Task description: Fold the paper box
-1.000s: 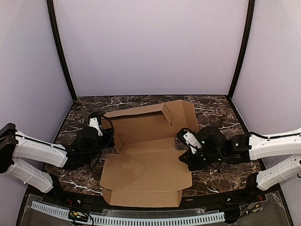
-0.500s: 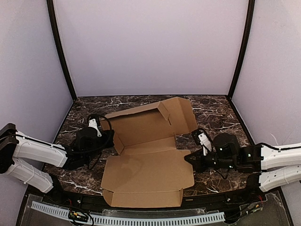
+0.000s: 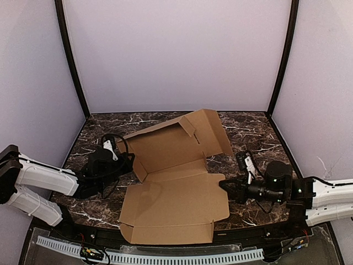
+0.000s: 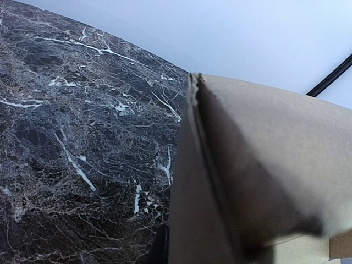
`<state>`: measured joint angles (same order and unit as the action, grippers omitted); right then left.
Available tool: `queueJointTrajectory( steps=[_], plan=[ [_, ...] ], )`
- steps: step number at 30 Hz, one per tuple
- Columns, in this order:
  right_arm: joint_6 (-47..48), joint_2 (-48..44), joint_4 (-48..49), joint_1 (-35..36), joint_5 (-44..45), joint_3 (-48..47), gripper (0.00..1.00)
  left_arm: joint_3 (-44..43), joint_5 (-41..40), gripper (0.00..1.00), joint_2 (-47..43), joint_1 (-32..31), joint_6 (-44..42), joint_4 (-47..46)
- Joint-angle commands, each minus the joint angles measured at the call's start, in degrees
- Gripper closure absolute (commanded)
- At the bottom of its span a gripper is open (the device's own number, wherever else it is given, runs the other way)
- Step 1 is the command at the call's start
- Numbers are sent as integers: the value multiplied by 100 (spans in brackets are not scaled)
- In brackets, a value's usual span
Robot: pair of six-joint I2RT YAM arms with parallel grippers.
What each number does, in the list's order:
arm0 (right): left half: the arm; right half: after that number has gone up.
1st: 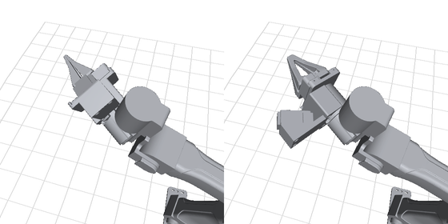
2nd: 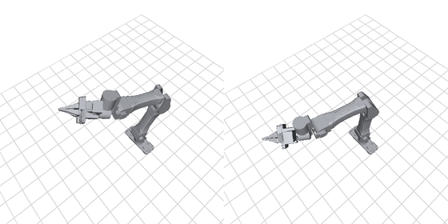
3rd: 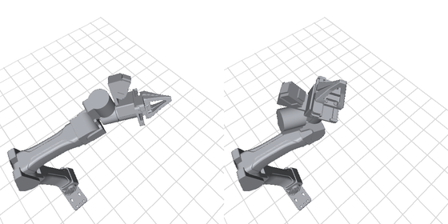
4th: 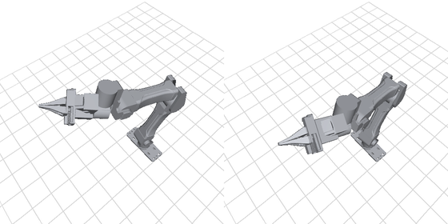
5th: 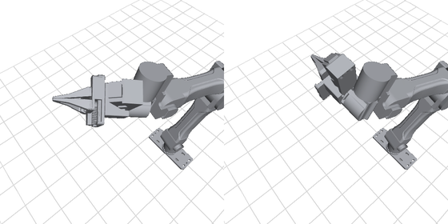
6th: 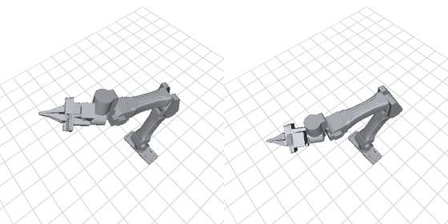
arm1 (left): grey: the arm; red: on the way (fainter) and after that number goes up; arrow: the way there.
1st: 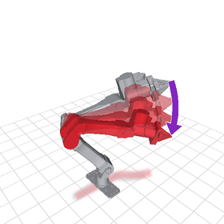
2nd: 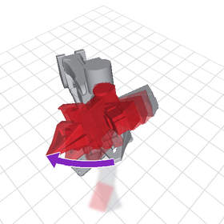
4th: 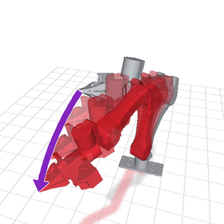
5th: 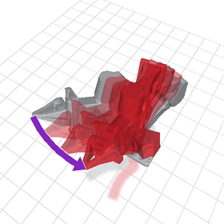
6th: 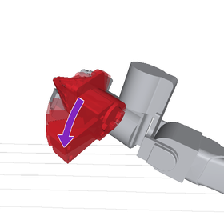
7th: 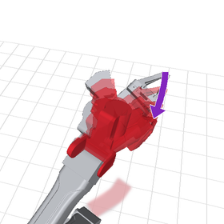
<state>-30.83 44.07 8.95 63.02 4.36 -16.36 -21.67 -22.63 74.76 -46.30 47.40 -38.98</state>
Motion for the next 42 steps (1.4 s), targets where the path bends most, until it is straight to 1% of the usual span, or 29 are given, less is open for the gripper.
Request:
queueJointTrajectory(
  steps=[1,5,8,17,20,23,26,29,32,33,37,42],
  plan=[
    [-28,-47,186,29,-151,249,100,-24,439,99,-208,34,797,-869],
    [183,-251,53,29,-256,75,100,-121,604,99,-214,34,683,-826],
    [429,-484,-405,30,-340,-281,100,-180,702,99,-224,34,528,-724],
    [1066,-1105,-1823,29,-373,-1627,100,-326,1001,99,-177,34,-362,-589],
    [1277,-1134,-2169,31,-280,-2085,100,-345,1128,99,-138,34,-678,-651],
    [1548,-1029,-2574,29,-152,-2582,97,-372,1276,99,-133,34,-1036,-720],
    [1796,-952,-2996,39,-89,-3088,87,-377,1378,99,-164,46,-1385,-697],
    [2009,-936,-3340,28,-157,-3539,74,-362,1483,99,-235,94,-1548,-616],
    [2168,-891,-3632,25,-348,-3816,58,-345,1640,99,-321,135,-1654,-582],
    [2224,-873,-3718,30,-404,-3893,54,-350,1670,99,-339,137,-1672,-544],
    [2303,-802,-3895,26,-410,-4011,43,-328,1894,99,-418,150,-1782,-566],
    [2375,-620,-3906,25,-769,-3919,34,-246,2531,99,-436,153,-2004,-980]
  ],
)
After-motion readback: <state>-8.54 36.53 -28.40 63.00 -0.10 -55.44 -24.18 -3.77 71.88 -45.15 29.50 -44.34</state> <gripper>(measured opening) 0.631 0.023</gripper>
